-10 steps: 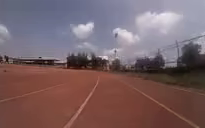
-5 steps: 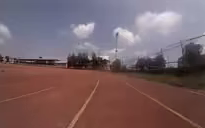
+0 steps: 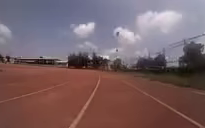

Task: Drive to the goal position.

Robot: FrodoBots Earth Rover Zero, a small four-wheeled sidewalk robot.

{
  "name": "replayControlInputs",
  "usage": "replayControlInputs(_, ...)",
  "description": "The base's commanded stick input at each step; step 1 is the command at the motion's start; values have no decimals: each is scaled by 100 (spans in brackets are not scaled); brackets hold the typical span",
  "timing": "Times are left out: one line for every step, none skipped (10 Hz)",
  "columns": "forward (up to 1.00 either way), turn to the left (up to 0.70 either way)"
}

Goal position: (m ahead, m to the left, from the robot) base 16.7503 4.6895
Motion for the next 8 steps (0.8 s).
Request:
replayControlInputs(70,0)
replayControlInputs(70,0)
replayControlInputs(70,0)
replayControlInputs(70,0)
replayControlInputs(70,0)
replayControlInputs(70,0)
replayControlInputs(70,0)
replayControlInputs(70,0)
